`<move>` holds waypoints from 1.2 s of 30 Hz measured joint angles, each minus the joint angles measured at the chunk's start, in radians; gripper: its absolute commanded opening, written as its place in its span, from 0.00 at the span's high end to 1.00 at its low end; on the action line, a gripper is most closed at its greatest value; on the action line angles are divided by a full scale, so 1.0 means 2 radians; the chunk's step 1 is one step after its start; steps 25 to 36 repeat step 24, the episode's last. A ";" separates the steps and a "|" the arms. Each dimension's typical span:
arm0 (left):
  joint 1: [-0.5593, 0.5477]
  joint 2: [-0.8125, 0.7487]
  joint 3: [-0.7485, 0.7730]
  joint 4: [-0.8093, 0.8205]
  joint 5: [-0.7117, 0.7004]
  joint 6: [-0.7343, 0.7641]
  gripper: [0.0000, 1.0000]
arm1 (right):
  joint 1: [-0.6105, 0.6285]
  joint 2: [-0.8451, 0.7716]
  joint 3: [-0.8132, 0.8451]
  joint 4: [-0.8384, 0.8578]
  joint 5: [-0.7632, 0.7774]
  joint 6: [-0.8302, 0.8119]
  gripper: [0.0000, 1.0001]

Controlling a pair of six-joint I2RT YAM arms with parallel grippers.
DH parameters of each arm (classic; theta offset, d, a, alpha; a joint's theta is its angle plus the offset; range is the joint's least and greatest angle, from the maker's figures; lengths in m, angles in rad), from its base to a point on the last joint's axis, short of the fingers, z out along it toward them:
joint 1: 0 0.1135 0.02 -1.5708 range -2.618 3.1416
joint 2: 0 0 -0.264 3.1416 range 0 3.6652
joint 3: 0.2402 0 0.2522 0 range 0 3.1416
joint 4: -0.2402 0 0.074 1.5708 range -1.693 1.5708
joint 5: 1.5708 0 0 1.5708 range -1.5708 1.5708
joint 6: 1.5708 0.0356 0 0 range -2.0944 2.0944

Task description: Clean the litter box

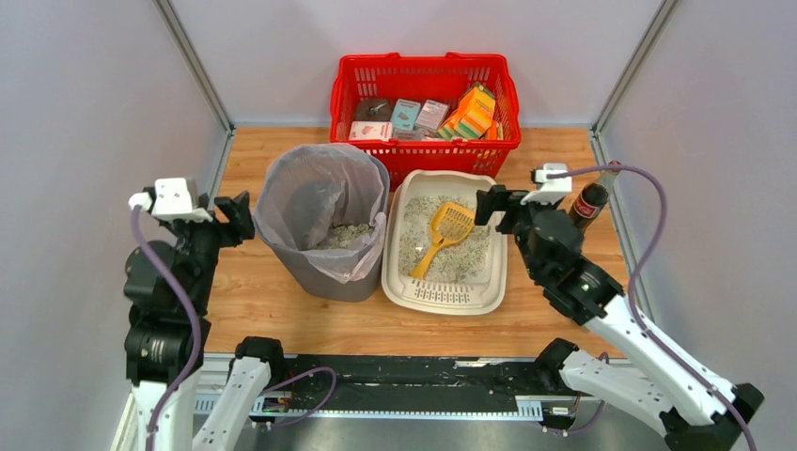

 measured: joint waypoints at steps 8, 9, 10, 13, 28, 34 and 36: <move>0.000 -0.055 0.002 -0.024 -0.006 -0.008 0.23 | 0.000 -0.108 -0.001 -0.001 0.001 -0.048 0.00; 0.000 -0.058 -0.002 -0.029 -0.006 -0.009 0.23 | 0.000 -0.121 -0.005 0.002 0.000 -0.057 0.00; 0.000 -0.060 -0.005 -0.034 -0.007 -0.009 0.23 | 0.000 -0.131 -0.007 0.002 0.000 -0.063 0.00; 0.000 -0.065 -0.015 -0.048 -0.008 -0.011 0.23 | 0.000 -0.150 -0.014 0.005 -0.001 -0.078 0.00; 0.000 -0.075 -0.020 -0.060 -0.010 -0.011 0.22 | 0.000 -0.156 -0.022 0.006 -0.001 -0.101 0.00; 0.000 -0.075 -0.020 -0.060 -0.010 -0.011 0.22 | 0.000 -0.156 -0.022 0.006 -0.001 -0.101 0.00; 0.000 -0.075 -0.020 -0.060 -0.010 -0.011 0.22 | 0.000 -0.156 -0.022 0.006 -0.001 -0.101 0.00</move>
